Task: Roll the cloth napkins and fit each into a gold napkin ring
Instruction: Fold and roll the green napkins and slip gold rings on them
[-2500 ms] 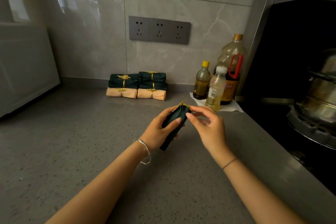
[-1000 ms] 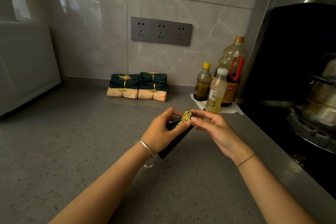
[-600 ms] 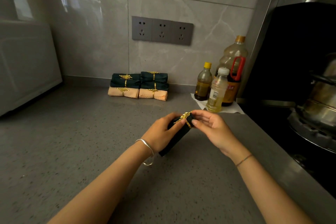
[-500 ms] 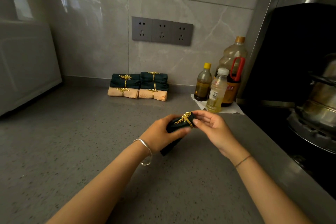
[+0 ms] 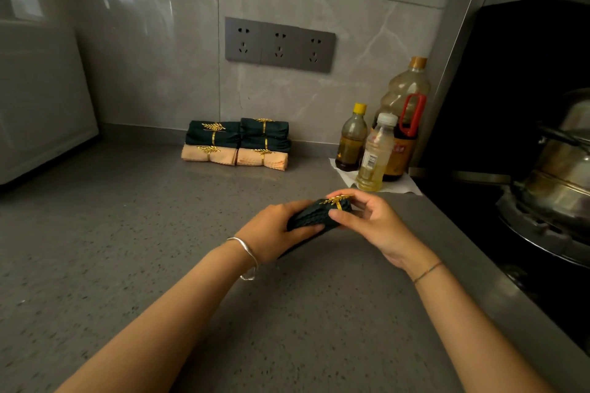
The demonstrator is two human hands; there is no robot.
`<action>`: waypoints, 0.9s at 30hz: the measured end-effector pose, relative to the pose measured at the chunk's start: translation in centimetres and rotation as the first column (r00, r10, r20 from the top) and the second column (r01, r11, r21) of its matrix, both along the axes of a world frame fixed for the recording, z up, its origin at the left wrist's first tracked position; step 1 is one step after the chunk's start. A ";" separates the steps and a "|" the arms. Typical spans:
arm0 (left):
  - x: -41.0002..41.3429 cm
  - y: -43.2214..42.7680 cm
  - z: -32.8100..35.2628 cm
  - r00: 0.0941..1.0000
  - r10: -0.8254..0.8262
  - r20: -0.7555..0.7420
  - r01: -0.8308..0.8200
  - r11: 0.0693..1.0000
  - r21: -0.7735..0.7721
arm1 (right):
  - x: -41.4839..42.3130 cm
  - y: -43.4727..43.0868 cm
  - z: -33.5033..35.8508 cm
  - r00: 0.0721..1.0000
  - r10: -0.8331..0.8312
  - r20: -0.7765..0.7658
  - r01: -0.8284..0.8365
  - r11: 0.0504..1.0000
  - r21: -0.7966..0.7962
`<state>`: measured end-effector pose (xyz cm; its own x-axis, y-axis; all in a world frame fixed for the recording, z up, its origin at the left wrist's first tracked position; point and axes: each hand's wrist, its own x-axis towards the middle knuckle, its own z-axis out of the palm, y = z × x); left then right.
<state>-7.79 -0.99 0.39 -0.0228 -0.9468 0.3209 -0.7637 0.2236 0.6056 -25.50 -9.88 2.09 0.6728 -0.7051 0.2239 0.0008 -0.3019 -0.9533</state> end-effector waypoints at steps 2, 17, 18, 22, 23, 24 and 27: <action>0.0 0.0 0.0 1.000 0.012 -0.015 -0.013 0.999 -0.041 | 0.1 0.0 -0.1 0.998 -0.016 0.062 0.013 0.999 0.045; -0.6 0.4 0.3 0.987 0.069 -0.146 -0.100 0.970 -0.222 | 0.8 -0.1 -0.6 0.954 -0.098 0.284 0.035 0.975 0.219; -0.6 0.4 0.2 0.987 0.070 -0.145 -0.101 0.971 -0.218 | 0.8 0.0 -0.7 0.951 -0.099 0.292 0.035 0.975 0.219; -0.6 0.4 0.1 0.985 0.061 -0.161 -0.095 0.971 -0.219 | 1.1 0.2 -0.9 0.942 -0.102 0.320 0.021 0.968 0.249; -0.7 0.4 0.1 0.978 0.038 -0.204 -0.079 0.977 -0.200 | 1.1 0.2 -0.9 0.938 -0.101 0.332 0.011 0.965 0.262; -0.9 0.5 0.1 0.965 0.006 -0.264 -0.052 0.984 -0.168 | 1.1 0.2 -0.9 0.934 -0.097 0.344 -0.001 0.962 0.273; -1.0 0.4 0.0 0.945 -0.024 -0.327 -0.012 0.994 -0.106 | 1.1 0.2 -1.0 0.934 -0.085 0.348 -0.016 0.961 0.277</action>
